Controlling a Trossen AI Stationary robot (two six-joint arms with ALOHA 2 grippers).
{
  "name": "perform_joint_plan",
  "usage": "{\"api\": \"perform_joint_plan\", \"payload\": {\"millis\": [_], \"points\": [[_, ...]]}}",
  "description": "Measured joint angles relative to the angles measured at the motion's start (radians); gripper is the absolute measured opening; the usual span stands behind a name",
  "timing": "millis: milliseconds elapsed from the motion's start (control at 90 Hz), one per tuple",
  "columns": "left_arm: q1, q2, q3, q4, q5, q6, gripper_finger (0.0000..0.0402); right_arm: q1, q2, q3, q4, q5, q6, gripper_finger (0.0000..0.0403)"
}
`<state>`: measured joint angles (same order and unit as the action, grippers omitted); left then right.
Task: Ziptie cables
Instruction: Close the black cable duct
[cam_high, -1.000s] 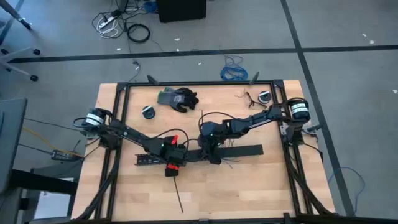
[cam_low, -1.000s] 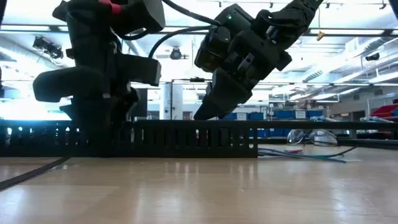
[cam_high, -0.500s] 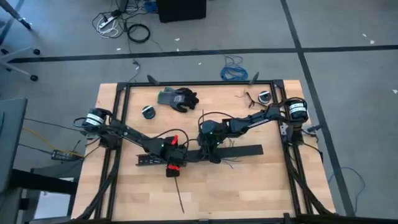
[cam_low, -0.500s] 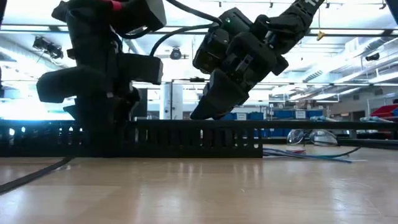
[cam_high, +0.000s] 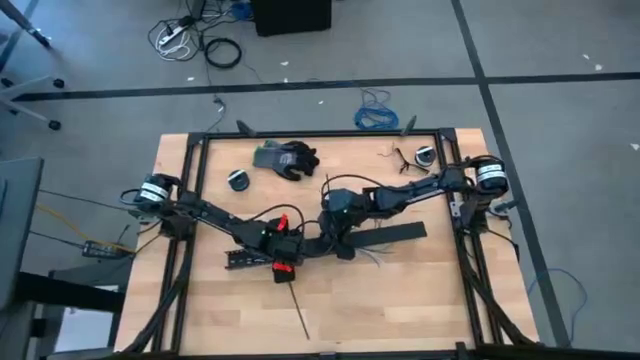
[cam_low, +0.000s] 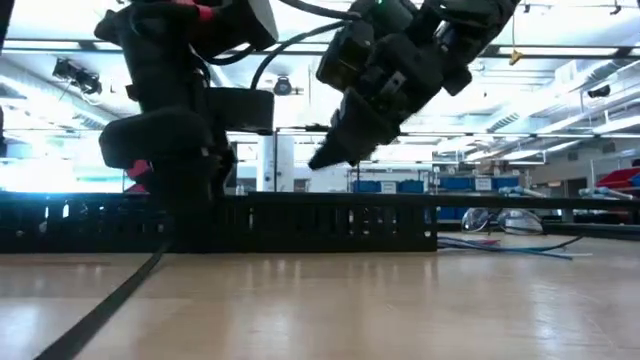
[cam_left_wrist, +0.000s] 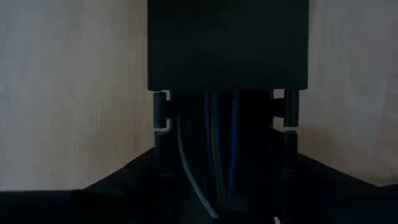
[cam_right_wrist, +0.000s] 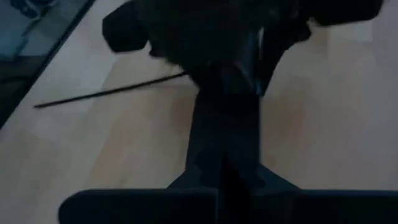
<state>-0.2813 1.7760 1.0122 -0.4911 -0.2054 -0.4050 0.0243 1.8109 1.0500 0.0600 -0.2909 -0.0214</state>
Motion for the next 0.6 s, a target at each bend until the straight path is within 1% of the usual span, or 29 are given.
{"api": "perform_joint_plan", "payload": {"millis": [133, 356, 478, 600], "points": [[0.0, 0.0, 0.0, 0.016, 0.006, -0.003, 0.0242, 0.006, 0.041, 0.001, -0.001, -0.001, 0.015, 0.0], [0.0, -0.001, -0.002, 0.011, 0.016, 0.007, 0.0242, 0.0, 0.146, 0.02, 0.087, -0.051, 0.043, 0.0], [0.0, -0.001, -0.002, 0.013, 0.016, 0.009, 0.0242, 0.0, 0.176, 0.053, 0.09, -0.061, 0.043, 0.0], [0.0, -0.001, -0.002, 0.014, 0.011, 0.008, 0.0243, 0.0, 0.18, 0.065, 0.082, -0.061, 0.039, 0.0]]}}
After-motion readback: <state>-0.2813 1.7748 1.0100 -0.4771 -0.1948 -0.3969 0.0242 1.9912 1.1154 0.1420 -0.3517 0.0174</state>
